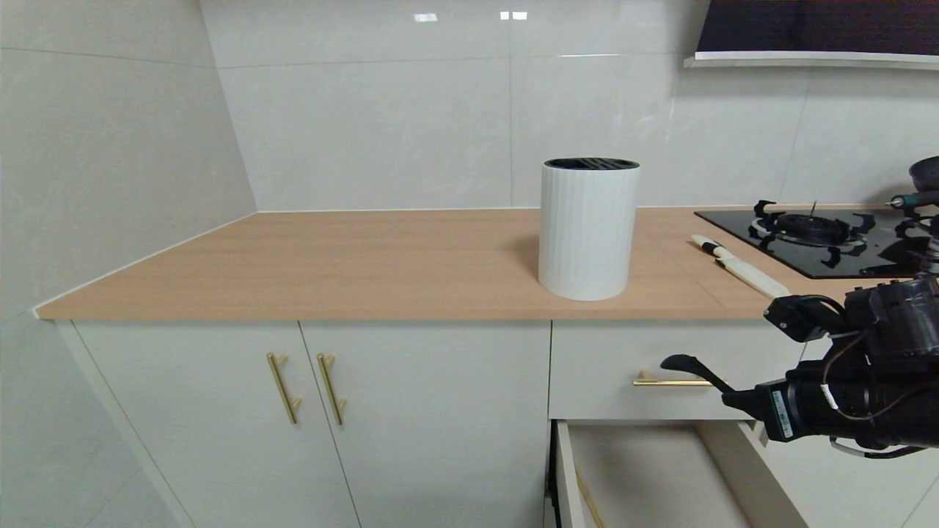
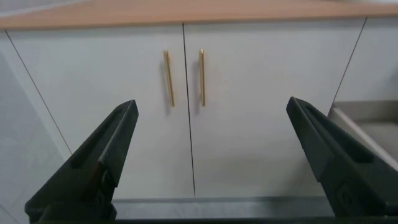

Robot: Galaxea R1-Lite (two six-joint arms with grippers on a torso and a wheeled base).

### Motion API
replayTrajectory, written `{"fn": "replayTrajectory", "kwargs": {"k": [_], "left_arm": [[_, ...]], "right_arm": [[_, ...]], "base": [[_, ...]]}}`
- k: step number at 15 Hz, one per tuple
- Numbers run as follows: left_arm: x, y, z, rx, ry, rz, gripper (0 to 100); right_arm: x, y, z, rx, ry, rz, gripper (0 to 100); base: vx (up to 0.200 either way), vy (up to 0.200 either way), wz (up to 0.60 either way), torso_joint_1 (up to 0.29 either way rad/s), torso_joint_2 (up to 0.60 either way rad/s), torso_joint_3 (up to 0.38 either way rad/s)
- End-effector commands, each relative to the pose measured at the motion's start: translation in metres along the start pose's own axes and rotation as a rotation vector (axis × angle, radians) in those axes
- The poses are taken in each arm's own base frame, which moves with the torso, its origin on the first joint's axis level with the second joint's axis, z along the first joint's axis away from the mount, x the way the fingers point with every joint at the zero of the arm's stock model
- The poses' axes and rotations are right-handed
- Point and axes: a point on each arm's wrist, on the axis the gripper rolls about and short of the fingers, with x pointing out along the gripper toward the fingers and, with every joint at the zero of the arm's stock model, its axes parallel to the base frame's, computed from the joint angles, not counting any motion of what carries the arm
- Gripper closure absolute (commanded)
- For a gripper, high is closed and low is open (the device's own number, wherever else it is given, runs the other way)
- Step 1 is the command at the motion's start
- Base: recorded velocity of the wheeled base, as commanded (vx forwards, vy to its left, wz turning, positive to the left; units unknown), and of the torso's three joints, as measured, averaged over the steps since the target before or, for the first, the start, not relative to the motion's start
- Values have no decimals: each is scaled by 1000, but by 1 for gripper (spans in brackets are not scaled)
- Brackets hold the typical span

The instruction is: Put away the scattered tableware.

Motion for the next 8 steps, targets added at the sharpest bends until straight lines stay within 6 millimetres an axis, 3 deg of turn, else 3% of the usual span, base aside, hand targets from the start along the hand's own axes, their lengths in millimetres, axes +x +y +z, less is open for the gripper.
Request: {"fn": "replayTrajectory", "kwargs": {"k": [1,8], "left_arm": [[0,0,0,0,0,1,0],[0,0,0,0,0,1,0]], "right_arm": [[6,-1,-2,1,22,-1,100],[24,-4,-8,10,81,-3,100]], "base": [[0,0,0,-183,481,295],[0,0,0,-152,462,313]]}}
